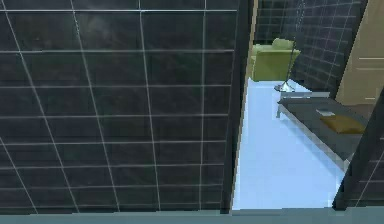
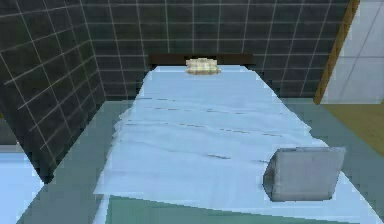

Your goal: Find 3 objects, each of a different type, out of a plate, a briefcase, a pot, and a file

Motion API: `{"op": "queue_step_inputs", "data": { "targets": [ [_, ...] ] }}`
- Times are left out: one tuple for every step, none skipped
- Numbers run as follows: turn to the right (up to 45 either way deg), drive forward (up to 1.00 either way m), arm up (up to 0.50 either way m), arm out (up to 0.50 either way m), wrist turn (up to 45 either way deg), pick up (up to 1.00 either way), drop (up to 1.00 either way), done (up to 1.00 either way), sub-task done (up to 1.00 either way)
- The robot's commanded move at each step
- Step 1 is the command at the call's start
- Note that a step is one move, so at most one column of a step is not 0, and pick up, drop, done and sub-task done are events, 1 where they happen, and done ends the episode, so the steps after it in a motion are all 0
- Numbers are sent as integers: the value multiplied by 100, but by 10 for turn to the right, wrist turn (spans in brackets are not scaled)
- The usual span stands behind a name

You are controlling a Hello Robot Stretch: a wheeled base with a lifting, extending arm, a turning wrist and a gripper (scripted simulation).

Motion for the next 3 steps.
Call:
{"op": "queue_step_inputs", "data": {
  "targets": [
    [0, 60, 0, 0, 0, 0, 0, 0, 0],
    [450, 0, 0, 0, 0, 0, 0, 0, 0],
    [60, 0, 0, 0, 0, 0, 0, 0, 0]
  ]
}}
